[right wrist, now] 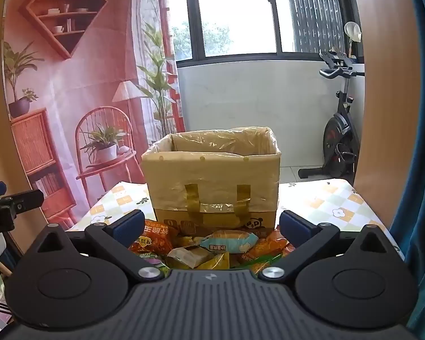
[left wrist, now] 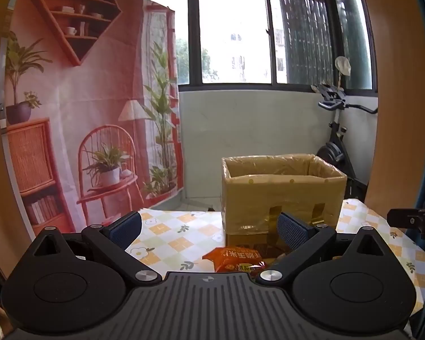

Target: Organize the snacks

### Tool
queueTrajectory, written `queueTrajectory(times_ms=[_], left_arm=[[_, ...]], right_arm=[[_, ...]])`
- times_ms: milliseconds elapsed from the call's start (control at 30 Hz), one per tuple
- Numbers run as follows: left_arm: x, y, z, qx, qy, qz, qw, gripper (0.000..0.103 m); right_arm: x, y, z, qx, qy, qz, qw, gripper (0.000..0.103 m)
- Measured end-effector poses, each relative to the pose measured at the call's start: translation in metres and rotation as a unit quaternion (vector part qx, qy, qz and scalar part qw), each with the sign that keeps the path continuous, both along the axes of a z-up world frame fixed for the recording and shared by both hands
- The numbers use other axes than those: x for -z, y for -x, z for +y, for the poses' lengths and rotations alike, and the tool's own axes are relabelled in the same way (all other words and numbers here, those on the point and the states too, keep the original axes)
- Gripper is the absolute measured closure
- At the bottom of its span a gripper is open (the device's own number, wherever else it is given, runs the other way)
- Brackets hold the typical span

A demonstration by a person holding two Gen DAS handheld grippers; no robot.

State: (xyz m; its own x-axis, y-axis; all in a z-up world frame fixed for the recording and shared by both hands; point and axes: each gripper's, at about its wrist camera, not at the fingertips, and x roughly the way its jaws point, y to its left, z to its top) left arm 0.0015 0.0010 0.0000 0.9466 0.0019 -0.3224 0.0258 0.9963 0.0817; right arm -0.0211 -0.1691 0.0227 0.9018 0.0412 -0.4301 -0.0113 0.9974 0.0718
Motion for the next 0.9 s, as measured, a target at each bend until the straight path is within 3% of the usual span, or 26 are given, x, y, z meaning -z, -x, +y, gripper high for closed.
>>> queueTrajectory(times_ms=[167, 900], left_arm=[[-0.002, 0.001, 0.002, 0.0, 0.016, -0.008, 0.9998, 0.0], [0.002, 0.001, 0.004, 0.006, 0.013, 0.002, 0.9999, 0.0]], right_arm=[[0.001, 0.0, 0.002, 0.001, 0.002, 0.002, 1.0, 0.0], [0.006, -0.003, -0.002, 0.0, -0.003, 0.011, 1.0, 0.0]])
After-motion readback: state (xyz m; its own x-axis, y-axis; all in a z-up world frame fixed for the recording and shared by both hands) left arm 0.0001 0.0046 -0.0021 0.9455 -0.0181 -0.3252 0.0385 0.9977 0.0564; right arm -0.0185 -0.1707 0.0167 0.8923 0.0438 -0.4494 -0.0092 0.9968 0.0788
